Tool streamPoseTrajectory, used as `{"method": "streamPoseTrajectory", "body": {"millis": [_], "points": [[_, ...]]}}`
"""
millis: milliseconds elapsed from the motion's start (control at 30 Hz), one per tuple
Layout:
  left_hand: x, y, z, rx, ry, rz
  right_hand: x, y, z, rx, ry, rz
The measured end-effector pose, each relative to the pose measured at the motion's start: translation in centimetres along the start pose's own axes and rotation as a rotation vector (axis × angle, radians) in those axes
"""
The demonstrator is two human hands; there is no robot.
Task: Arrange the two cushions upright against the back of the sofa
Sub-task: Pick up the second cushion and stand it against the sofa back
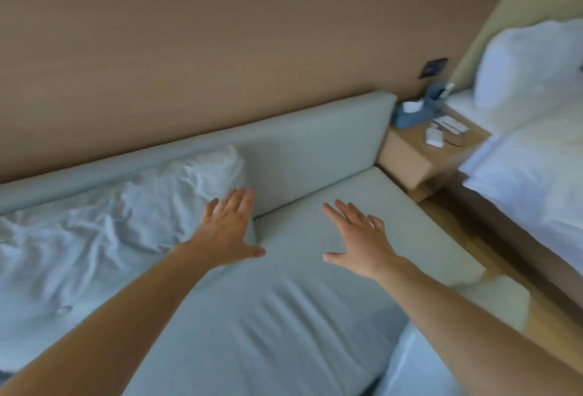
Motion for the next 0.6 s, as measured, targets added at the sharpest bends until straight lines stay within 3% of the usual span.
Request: {"method": "streamPoseTrajectory", "body": {"millis": [233, 367, 600], "points": [[-8.1, -0.1, -32.1, -0.259, -0.051, 0.096, -4.5, -20.6, -24.0, -0.235, 0.127, 0.050], [-14.3, -1.1, -48.6, -0.314, -0.045, 0.194, -8.9, -32.2, -37.7, -0.368, 0.192, 0.097], [-19.8, 1.2, -62.4, -0.142, 0.044, 0.269, -16.4, -41.0, -49.3, -0.419, 0.284, 0.168]]}}
Point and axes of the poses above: each hand's wrist, its own y-axis towards the middle knuckle, its own x-axis out of the back of the hand, z = x × y, the point moved 3 cm from there along y, towards the middle knuckle, and after that the axes turned 15 degrees about z, right-handed, at the moved point
